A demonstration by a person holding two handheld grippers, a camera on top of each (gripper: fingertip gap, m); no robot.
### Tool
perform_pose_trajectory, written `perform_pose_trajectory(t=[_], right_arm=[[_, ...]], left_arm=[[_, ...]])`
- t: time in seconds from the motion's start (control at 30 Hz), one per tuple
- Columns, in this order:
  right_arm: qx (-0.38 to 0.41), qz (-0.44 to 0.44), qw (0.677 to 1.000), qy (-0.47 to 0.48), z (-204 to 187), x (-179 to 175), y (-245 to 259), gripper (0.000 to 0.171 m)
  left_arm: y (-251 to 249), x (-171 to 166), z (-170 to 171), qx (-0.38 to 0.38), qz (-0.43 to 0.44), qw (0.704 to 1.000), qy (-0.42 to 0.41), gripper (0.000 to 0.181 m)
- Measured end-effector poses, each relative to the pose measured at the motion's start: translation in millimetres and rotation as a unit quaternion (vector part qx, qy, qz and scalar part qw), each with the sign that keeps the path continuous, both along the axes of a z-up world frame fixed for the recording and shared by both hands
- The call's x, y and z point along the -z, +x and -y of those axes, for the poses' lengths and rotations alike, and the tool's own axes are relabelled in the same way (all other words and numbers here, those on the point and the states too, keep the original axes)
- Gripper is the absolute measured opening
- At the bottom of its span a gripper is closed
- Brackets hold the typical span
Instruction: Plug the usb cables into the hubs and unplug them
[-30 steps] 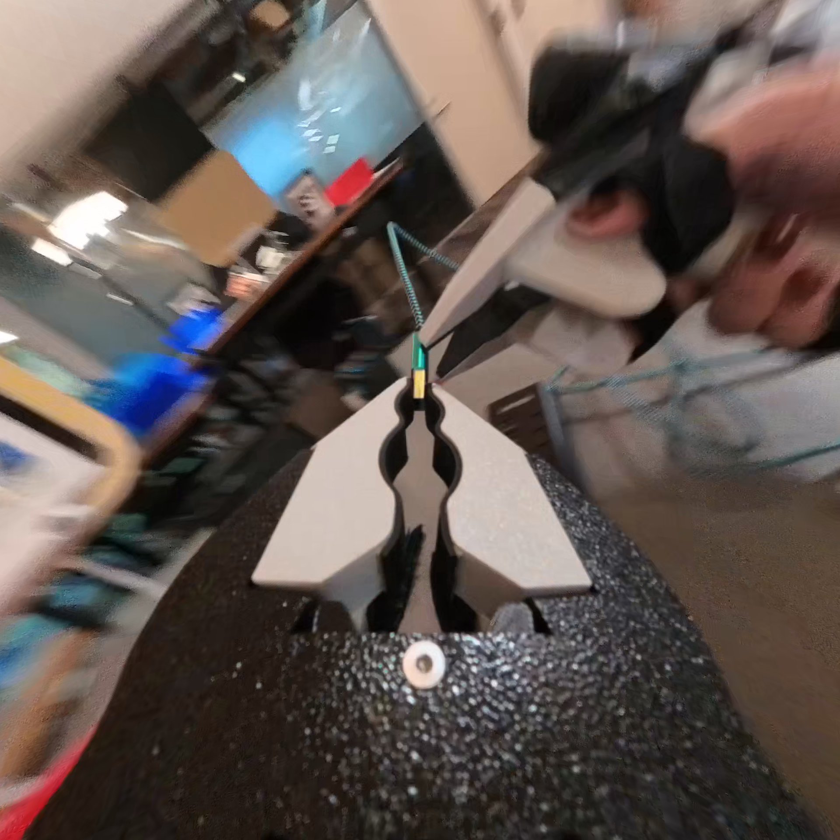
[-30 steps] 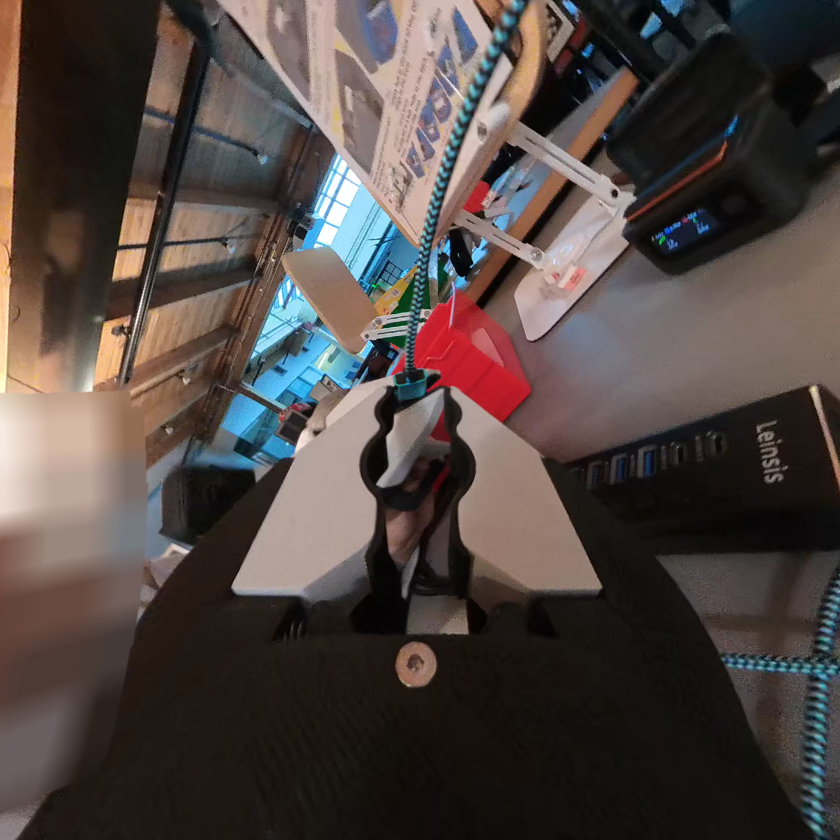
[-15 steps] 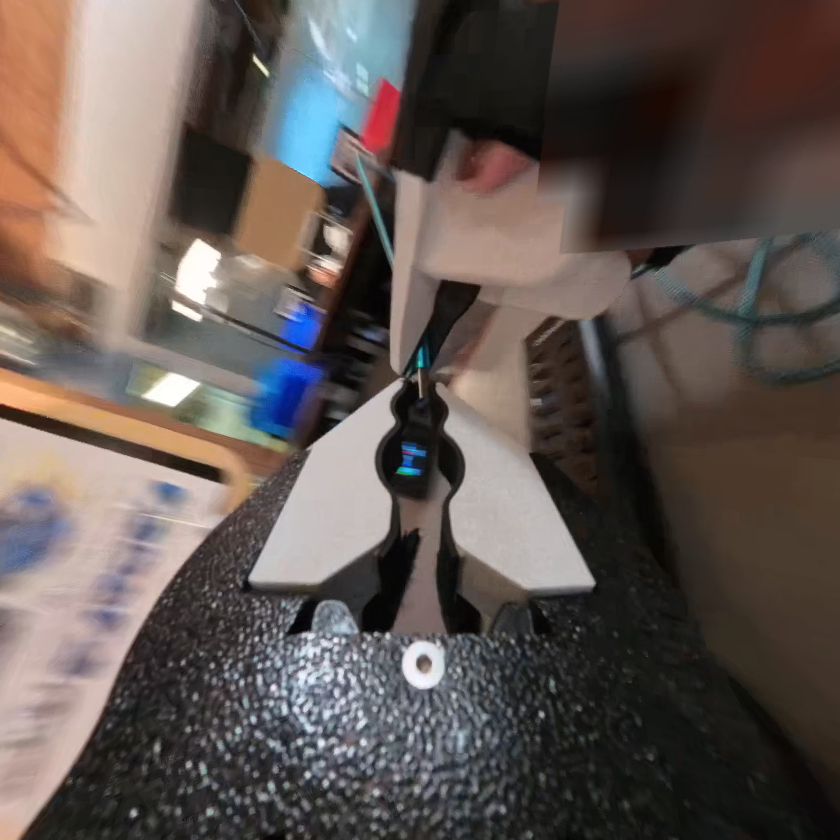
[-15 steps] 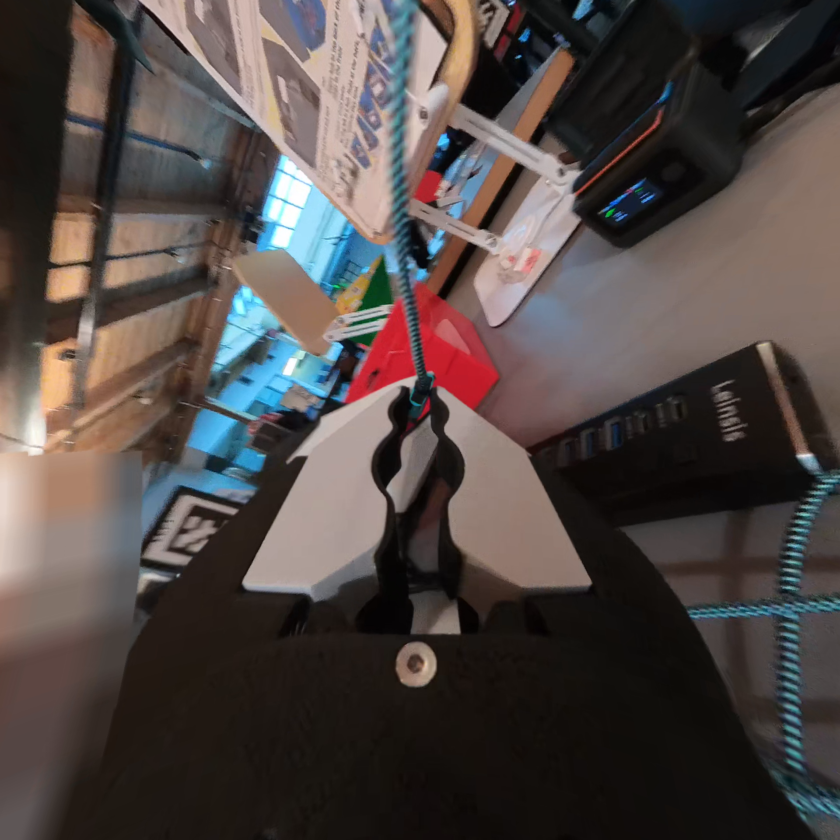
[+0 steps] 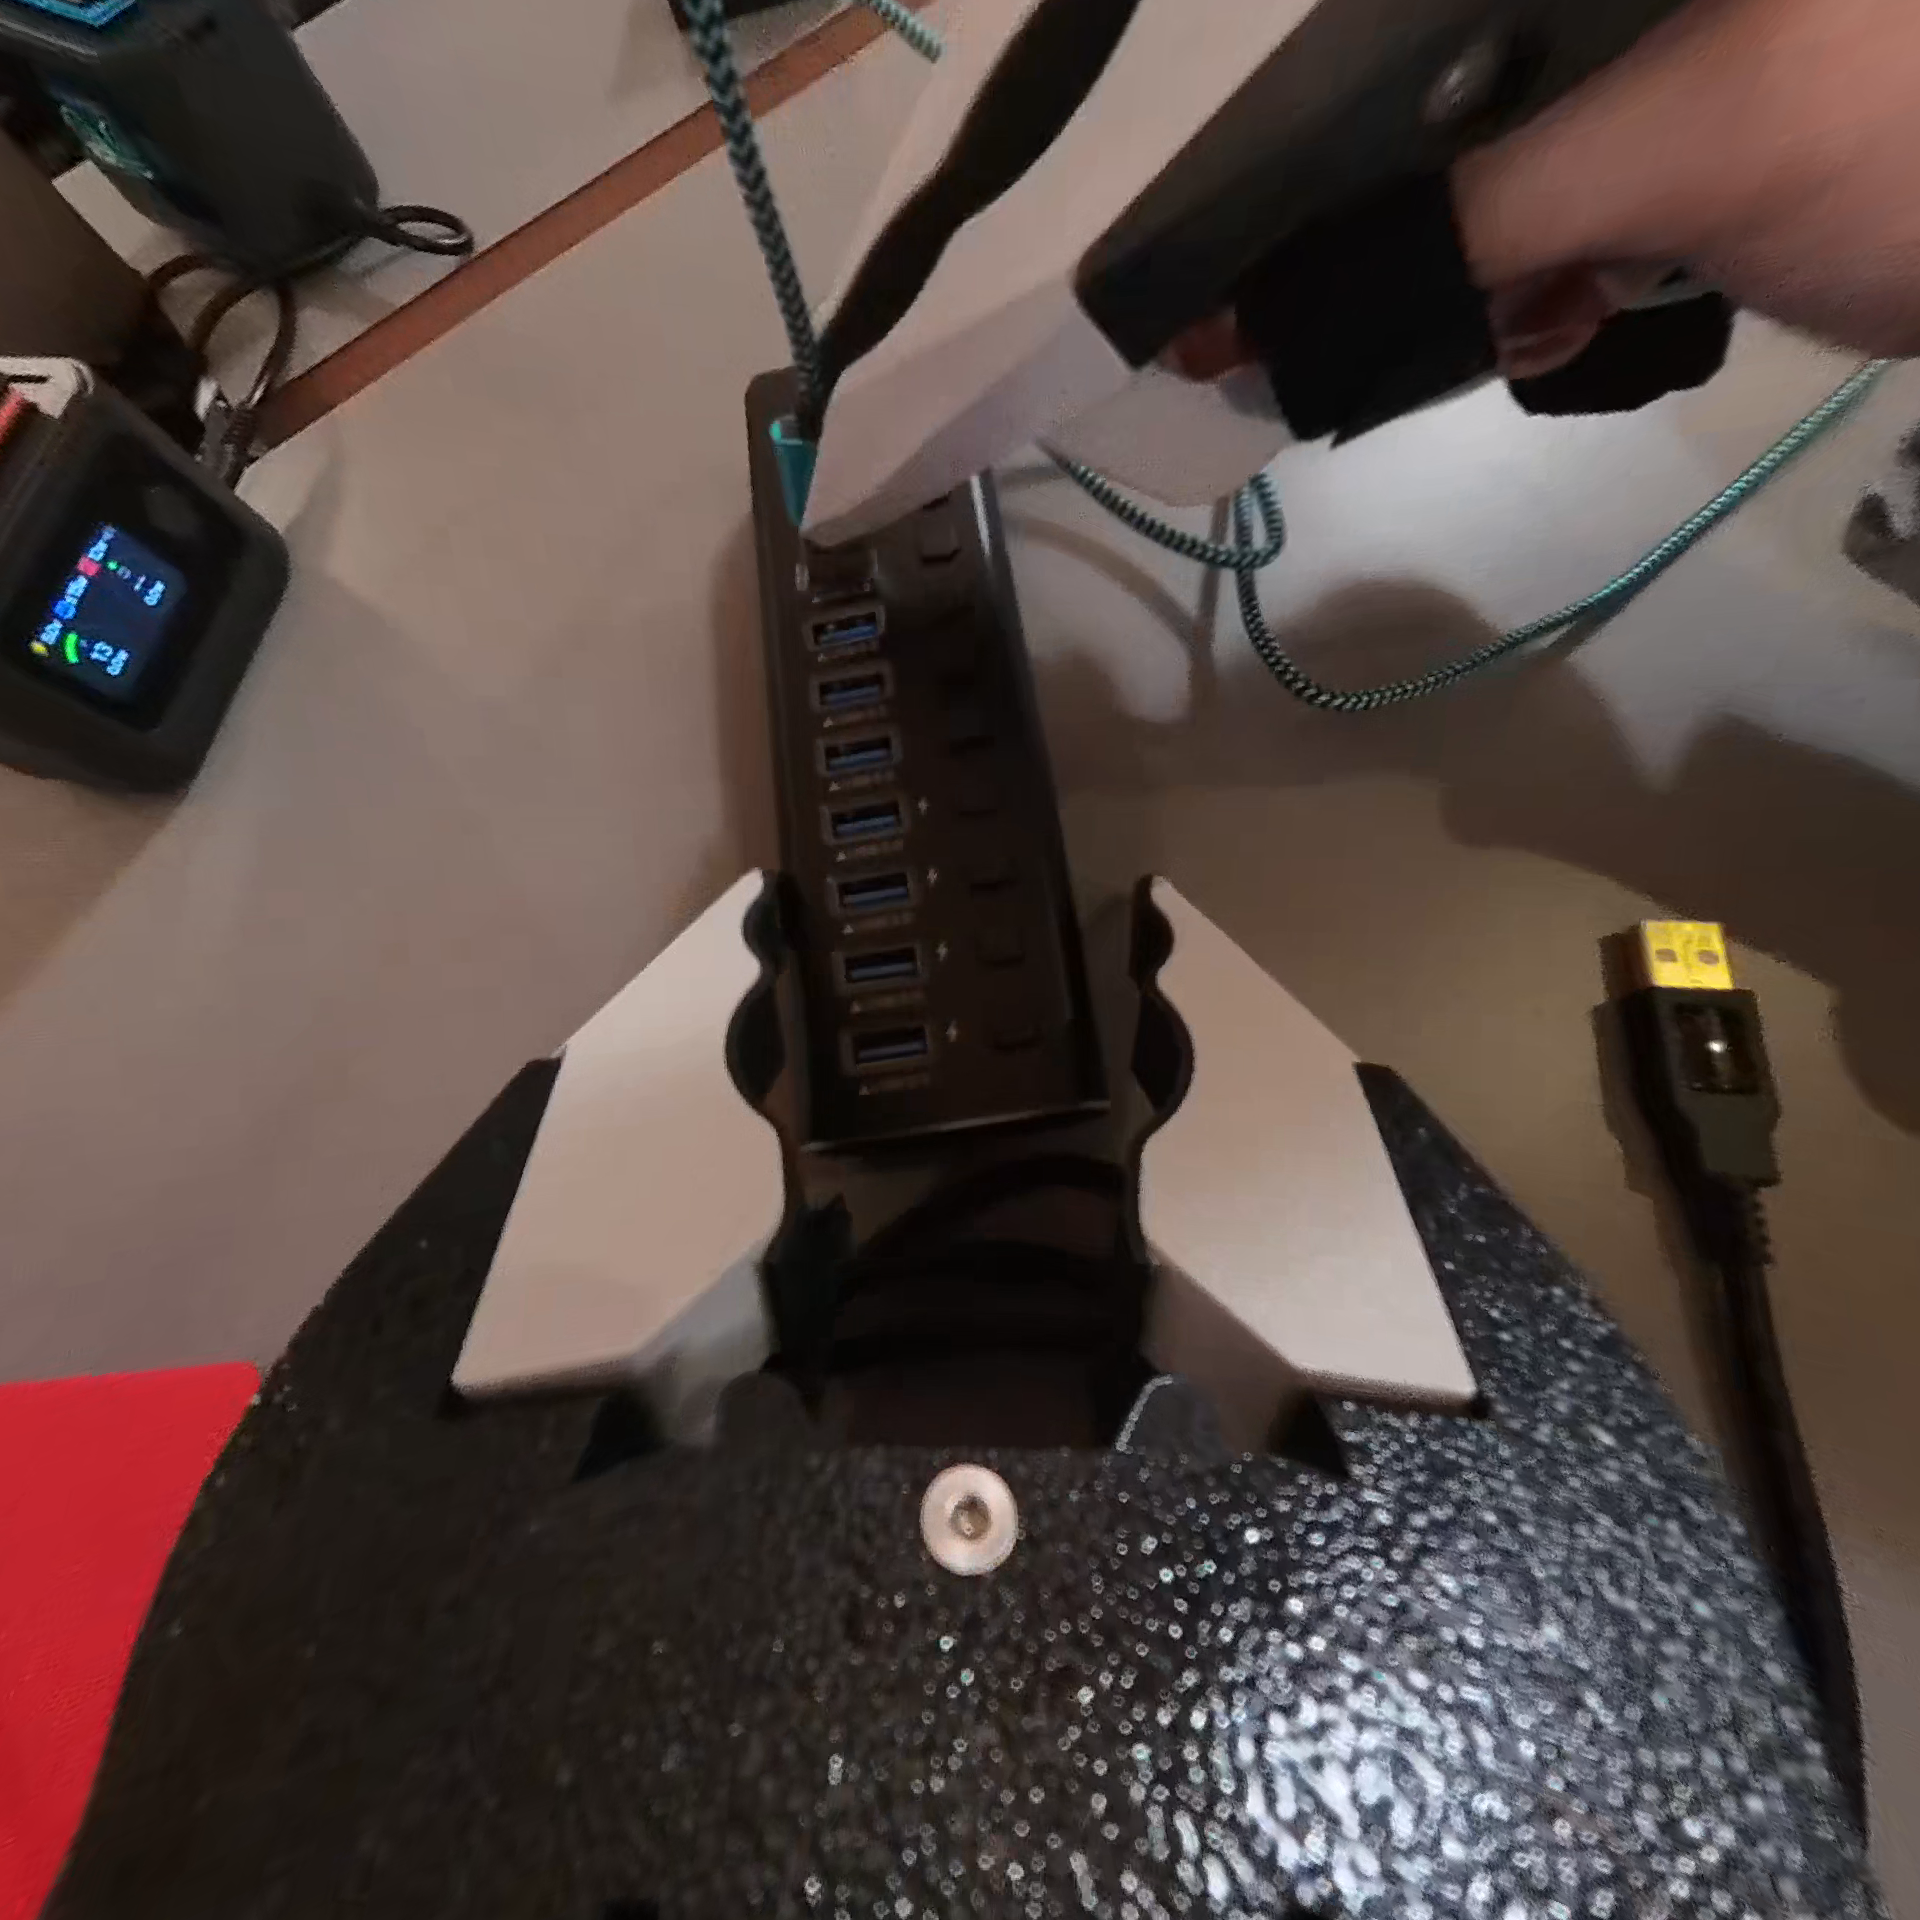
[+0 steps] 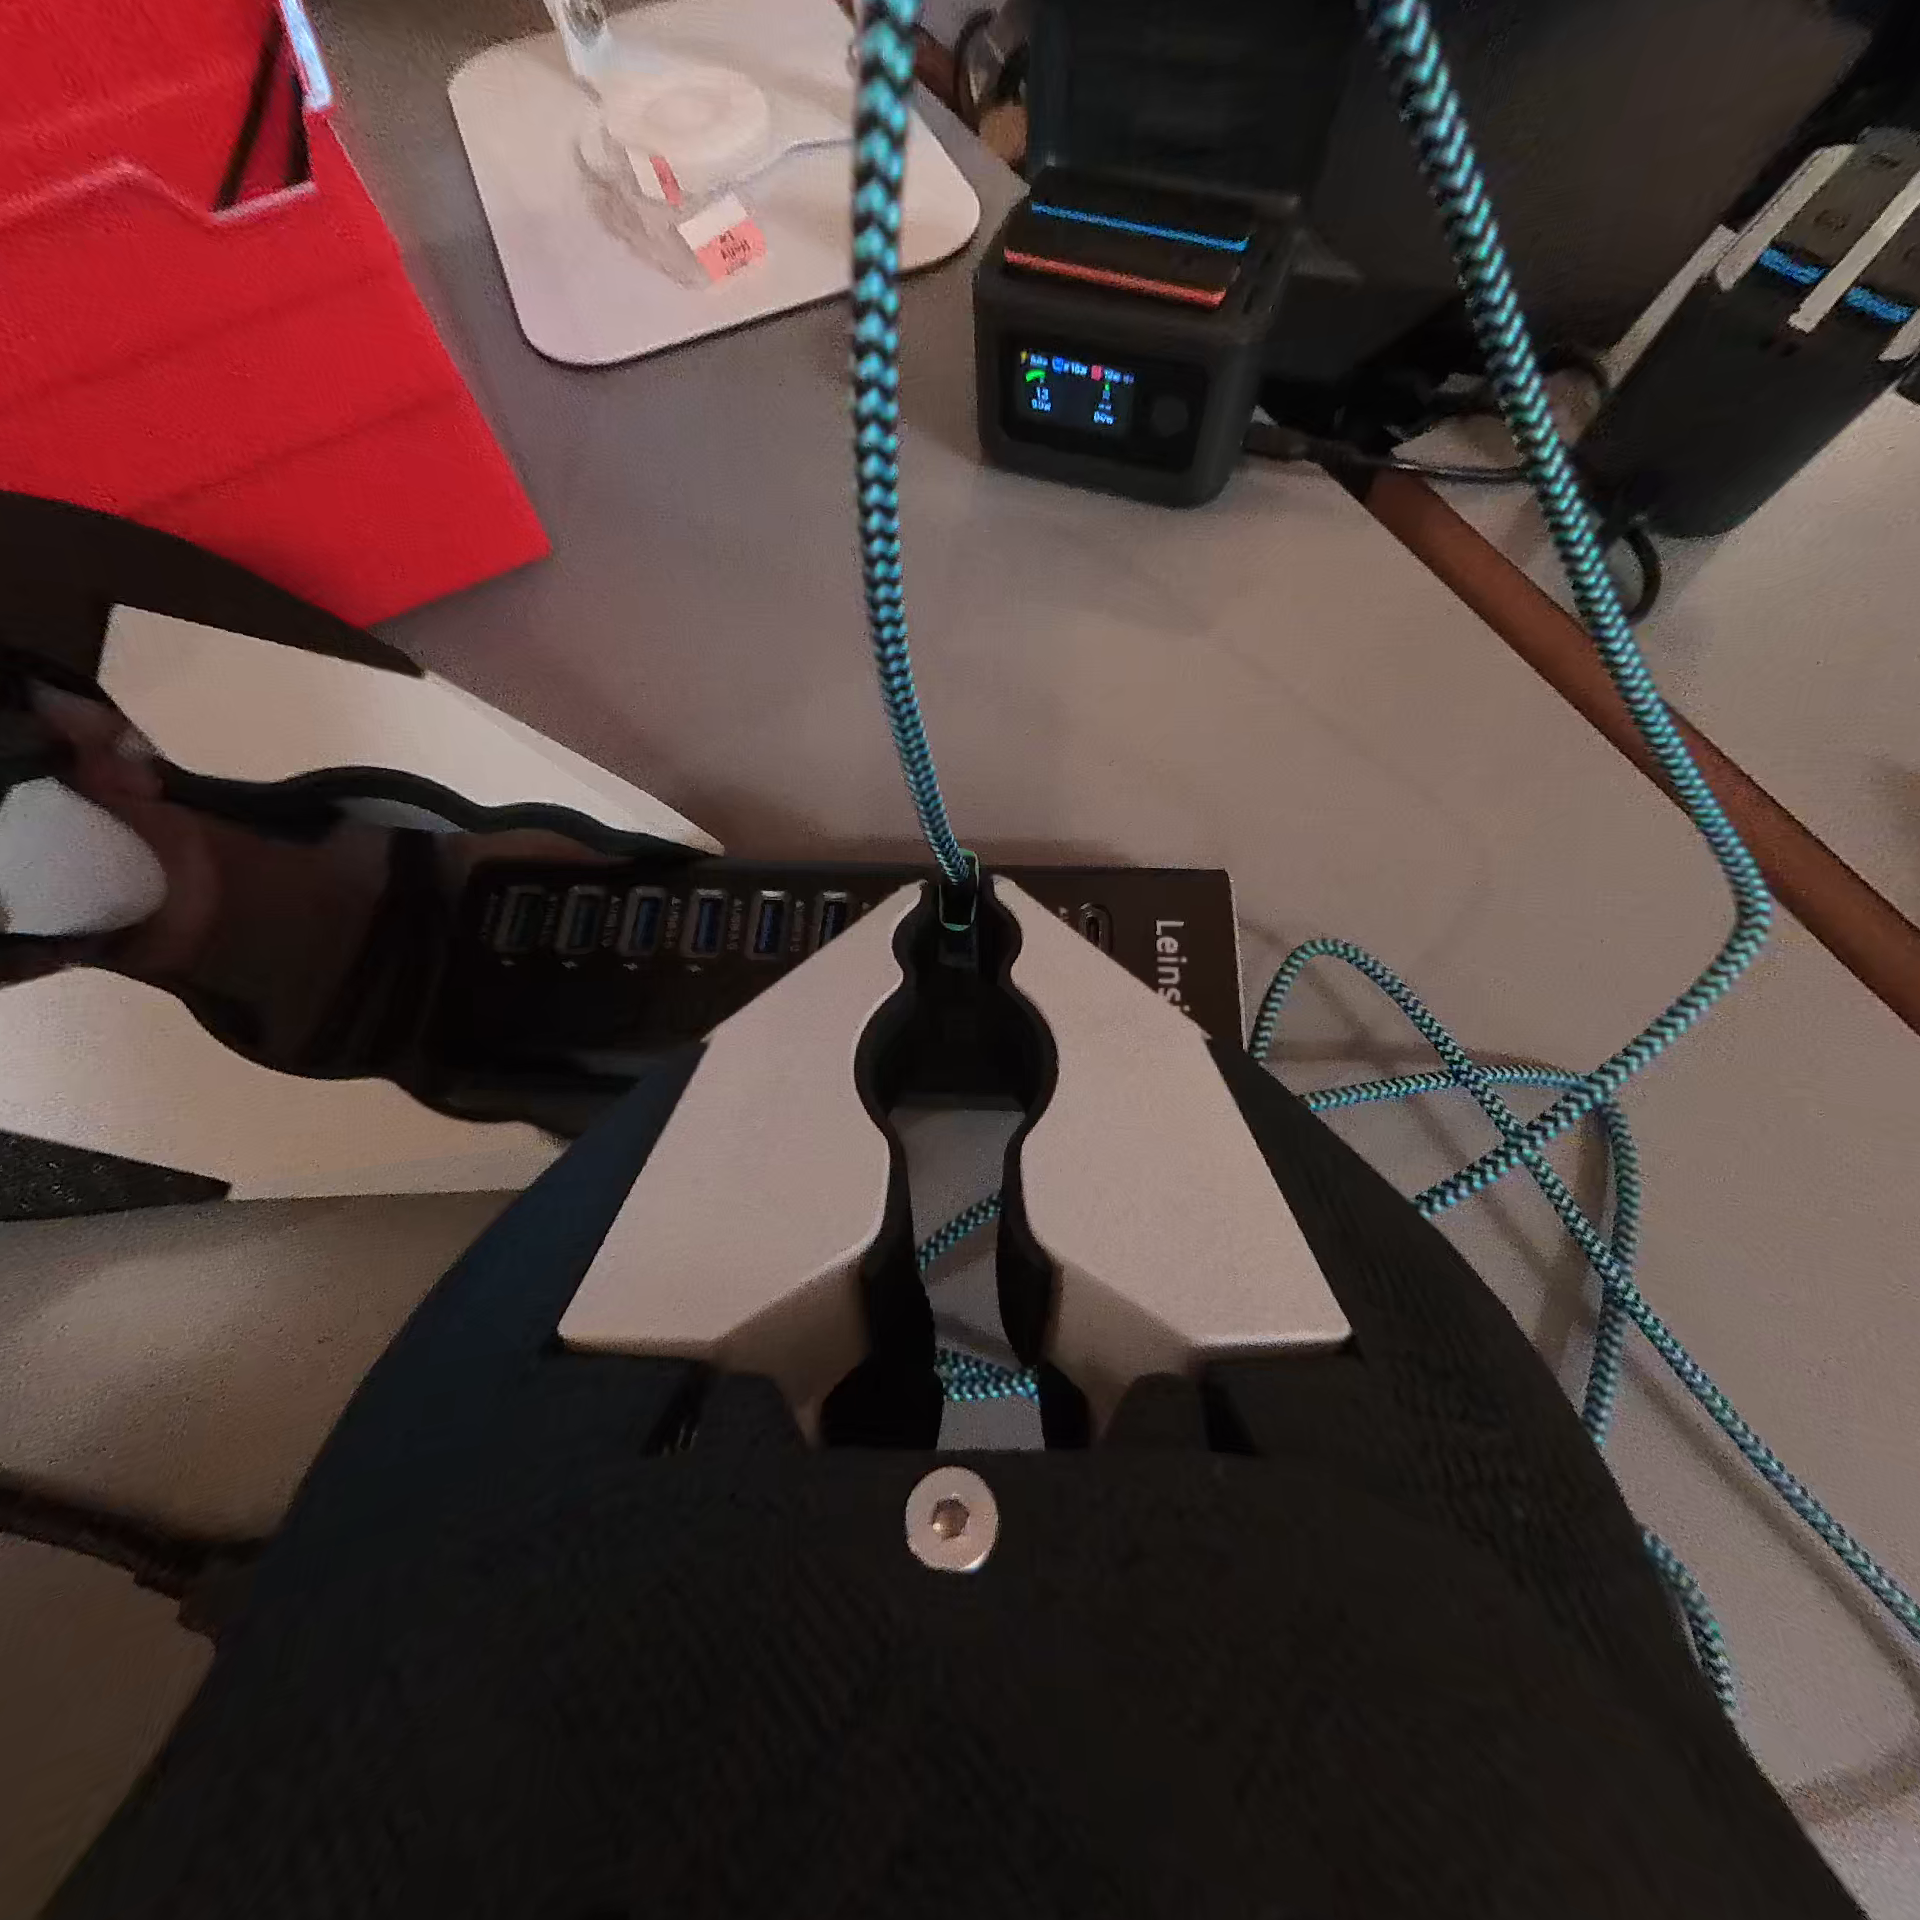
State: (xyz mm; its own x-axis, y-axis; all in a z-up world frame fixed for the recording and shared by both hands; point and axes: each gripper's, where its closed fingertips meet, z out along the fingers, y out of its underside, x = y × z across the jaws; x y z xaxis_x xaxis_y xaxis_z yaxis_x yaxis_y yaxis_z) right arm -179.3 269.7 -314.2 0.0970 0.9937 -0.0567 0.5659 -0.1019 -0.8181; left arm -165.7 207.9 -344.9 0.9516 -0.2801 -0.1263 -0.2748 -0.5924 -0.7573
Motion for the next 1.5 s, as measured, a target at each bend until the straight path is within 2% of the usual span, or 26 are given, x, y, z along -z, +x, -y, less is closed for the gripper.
perform_pose_trajectory(t=[0.07, 0.37, 0.5, 0.73, 0.77, 0.8, 0.87, 0.97, 1.1, 1.17, 1.3, 1.43, 1.5], right_arm=[[0.003, 0.011, 1.000, -0.005, -0.6, 1.1, -0.1, 0.004], [0.023, 0.089, 0.995, -0.047, -0.5, 7.7, -1.4, 0.005], [0.031, 0.098, 0.995, -0.015, 0.6, 12.7, 0.3, 0.006], [0.034, 0.067, 0.997, -0.023, -0.7, 10.8, 0.1, 0.009], [0.053, 0.067, 0.996, -0.018, -5.4, 6.1, 3.1, 0.027], [0.066, 0.051, 0.996, -0.011, -6.6, -6.1, 5.8, 0.031], [0.102, 0.002, 0.995, -0.003, -3.9, -40.5, 15.0, 0.025], [0.131, -0.056, 0.990, 0.026, 15.7, -73.0, 37.9, 0.032], [0.058, -0.094, 0.993, 0.049, 79.5, -68.0, 70.6, 0.039], [0.035, -0.105, 0.990, 0.084, 105.1, -57.0, 88.6, 0.039], [0.067, -0.148, 0.968, 0.190, 117.7, -47.0, 119.9, 0.033], [0.064, -0.165, 0.966, 0.187, 125.5, -50.0, 128.1, 0.032], [0.064, -0.163, 0.968, 0.179, 124.2, -48.3, 129.2, 0.033]], left_arm=[[-3.5, -0.8, -1.2, -0.010, 0.002, 1.000, 0.002, 0.057], [-4.0, -1.3, -1.6, -0.006, 0.010, 1.000, 0.003, 0.057], [-4.2, -1.2, -1.6, -0.006, 0.008, 1.000, 0.002, 0.056], [-4.1, -1.3, -1.8, -0.007, 0.008, 1.000, 0.002, 0.057], [-4.0, -0.9, -2.5, -0.007, 0.011, 1.000, 0.002, 0.057], [-3.8, -0.2, -3.4, -0.007, 0.017, 1.000, 0.001, 0.057], [-3.9, -1.2, -3.2, -0.007, 0.025, 1.000, 0.002, 0.059], [-10.1, -17.0, 4.0, -0.025, 0.005, 0.999, 0.027, 0.073], [15.4, -37.7, 35.9, 0.022, 0.032, 0.998, 0.041, 0.075], [41.8, -40.6, 58.5, 0.077, 0.069, 0.994, 0.028, 0.068], [82.9, -26.7, 89.8, 0.154, 0.096, 0.983, -0.020, 0.056], [94.9, 2.3, 99.4, 0.174, 0.042, 0.981, -0.069, 0.041], [97.3, 3.7, 101.8, 0.177, 0.037, 0.981, -0.071, 0.034]])
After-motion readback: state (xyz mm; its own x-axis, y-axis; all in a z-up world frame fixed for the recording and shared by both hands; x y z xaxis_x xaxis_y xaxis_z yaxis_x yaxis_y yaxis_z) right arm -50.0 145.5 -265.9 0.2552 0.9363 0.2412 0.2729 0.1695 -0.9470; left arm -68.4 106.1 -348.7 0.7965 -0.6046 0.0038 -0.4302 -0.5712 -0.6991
